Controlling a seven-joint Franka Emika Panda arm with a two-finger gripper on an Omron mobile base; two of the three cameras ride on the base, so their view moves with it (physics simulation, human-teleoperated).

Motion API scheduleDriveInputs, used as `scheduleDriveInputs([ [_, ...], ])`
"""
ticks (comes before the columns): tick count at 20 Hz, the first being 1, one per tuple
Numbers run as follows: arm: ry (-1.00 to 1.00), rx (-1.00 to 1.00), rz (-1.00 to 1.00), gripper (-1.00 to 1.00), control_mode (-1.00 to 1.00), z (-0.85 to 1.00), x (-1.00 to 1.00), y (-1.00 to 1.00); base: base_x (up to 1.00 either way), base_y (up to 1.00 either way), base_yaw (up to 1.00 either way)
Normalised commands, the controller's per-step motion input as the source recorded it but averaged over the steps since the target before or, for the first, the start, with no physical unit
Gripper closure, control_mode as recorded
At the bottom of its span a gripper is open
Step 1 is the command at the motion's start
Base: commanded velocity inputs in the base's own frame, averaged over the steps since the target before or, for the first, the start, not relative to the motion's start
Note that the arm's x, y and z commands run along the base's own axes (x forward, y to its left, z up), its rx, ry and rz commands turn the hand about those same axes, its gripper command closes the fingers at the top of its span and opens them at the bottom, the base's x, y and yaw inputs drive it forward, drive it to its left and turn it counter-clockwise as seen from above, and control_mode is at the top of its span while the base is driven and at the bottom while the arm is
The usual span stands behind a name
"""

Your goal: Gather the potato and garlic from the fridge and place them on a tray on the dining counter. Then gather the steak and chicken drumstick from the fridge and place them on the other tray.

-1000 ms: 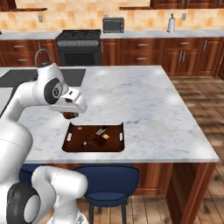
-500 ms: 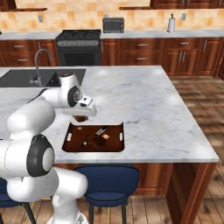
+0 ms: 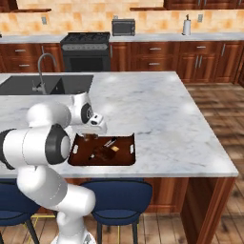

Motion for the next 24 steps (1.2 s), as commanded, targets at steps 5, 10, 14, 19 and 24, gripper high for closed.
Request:
scheduleDriveInputs([
  [5,-0.03,0.00,-0.07,1.00,-1.00,-0.58,-0.01,0.31,0.00,0.00,0.00],
  [10,-0.08,0.00,-0.07,1.00,-1.00,-0.41,0.00,0.25,0.00,0.00,0.00],
  [14,-0.10,0.00,-0.08,-1.00,-1.00,-0.23,0.00,0.03,0.00,0.00,0.00],
  [19,-0.02,0.00,-0.02,-1.00,-1.00,0.06,0.00,0.00,0.00,0.00,0.00],
  [24,0.05,0.01,-0.02,-1.00,-1.00,0.69,-0.01,0.00,0.00,0.00,0.00],
])
